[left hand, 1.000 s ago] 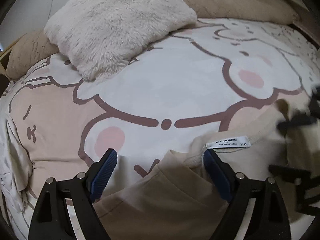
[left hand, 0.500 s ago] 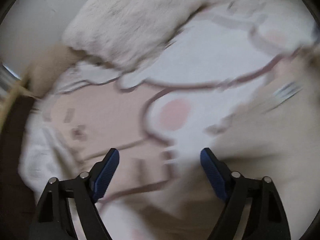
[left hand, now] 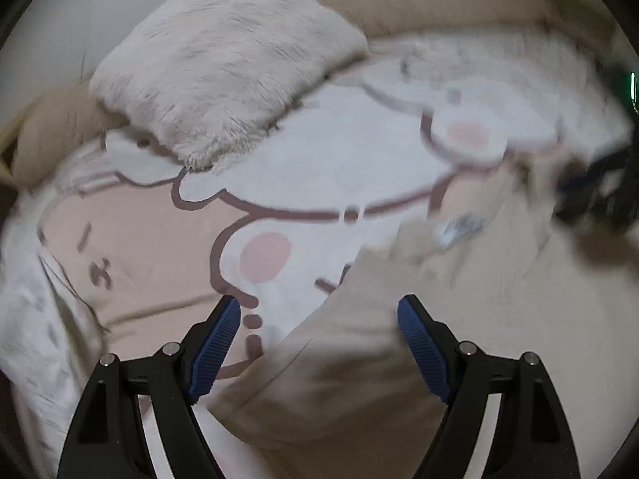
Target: Fold clothes
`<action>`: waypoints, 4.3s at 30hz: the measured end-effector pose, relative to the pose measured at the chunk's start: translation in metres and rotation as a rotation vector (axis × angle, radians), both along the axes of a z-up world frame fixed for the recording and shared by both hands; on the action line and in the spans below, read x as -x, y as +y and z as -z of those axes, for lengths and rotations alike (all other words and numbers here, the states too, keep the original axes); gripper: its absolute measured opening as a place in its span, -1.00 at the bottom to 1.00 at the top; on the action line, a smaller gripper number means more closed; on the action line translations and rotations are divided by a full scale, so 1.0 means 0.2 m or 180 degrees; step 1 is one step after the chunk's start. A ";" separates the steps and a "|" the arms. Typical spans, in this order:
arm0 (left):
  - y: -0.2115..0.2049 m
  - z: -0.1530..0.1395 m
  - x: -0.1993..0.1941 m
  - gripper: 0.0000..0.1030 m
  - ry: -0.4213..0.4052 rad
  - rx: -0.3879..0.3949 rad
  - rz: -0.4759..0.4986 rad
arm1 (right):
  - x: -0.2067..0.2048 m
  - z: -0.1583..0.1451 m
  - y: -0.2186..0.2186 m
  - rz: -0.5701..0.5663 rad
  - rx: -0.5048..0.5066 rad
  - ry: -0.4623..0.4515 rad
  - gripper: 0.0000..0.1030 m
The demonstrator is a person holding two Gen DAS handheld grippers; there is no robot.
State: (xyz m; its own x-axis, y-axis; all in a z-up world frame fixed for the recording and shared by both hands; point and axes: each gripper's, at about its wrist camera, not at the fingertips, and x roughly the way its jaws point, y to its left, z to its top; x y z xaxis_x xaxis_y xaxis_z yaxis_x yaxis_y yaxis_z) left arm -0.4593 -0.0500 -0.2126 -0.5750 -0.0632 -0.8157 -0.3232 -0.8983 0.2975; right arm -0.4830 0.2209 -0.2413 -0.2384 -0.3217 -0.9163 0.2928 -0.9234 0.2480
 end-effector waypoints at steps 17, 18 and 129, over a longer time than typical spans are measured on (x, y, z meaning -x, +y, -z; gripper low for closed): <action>-0.42 0.01 -0.03 0.58 -0.0304 -0.0393 -0.0074 | 0.01 -0.19 0.40 0.0151 -0.0822 0.0521 0.06; -0.41 0.02 -0.05 0.58 -0.0358 -0.0391 -0.0030 | 0.00 -0.18 0.43 0.0182 -0.0793 0.0512 0.06; 0.30 -0.25 -2.73 -0.89 0.0600 0.0784 0.1854 | -2.98 -0.56 -0.27 -0.1827 -0.2233 0.2681 -0.87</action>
